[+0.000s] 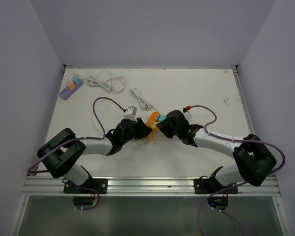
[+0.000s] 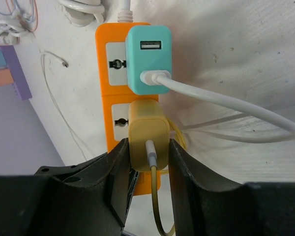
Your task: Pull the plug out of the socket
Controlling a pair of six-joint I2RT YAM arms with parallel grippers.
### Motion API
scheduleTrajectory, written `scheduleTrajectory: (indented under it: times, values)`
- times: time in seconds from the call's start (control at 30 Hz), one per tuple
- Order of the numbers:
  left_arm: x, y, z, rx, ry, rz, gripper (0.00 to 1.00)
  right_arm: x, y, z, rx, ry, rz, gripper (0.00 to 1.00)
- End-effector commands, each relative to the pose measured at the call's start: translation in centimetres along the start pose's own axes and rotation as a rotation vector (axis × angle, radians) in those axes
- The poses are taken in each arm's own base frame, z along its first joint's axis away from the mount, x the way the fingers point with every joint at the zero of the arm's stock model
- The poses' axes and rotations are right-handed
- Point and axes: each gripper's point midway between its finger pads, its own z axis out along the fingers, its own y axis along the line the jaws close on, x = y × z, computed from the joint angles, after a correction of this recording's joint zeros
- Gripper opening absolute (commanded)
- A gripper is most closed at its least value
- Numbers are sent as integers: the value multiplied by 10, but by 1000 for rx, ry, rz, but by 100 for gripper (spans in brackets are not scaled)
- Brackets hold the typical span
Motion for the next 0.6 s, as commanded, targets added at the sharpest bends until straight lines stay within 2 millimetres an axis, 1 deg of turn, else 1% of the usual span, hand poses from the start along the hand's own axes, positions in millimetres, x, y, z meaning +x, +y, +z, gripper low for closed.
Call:
scheduleTrajectory:
  times: [0.0, 0.17, 0.33, 0.37, 0.5, 0.57]
  values:
    - [-45, -25, 8, 47, -166, -97, 0, -12, 29, -18, -98, -47, 26, 0]
    - [-40, -12, 8, -6, -165, -133, 0, -20, 36, -31, -138, -73, 29, 0]
    - [-37, -6, 6, -27, -164, -162, 0, -22, 38, -35, -157, -83, 26, 0]
    - [-35, -3, 7, -42, -157, -167, 0, -23, 45, -37, -191, -86, 28, 0]
    - [-26, 8, 10, -96, -126, -187, 0, -30, 59, -45, -243, -112, 5, 0]
    - [-20, 15, 11, -124, -117, -198, 0, -32, 61, -48, -253, -121, -1, 0]
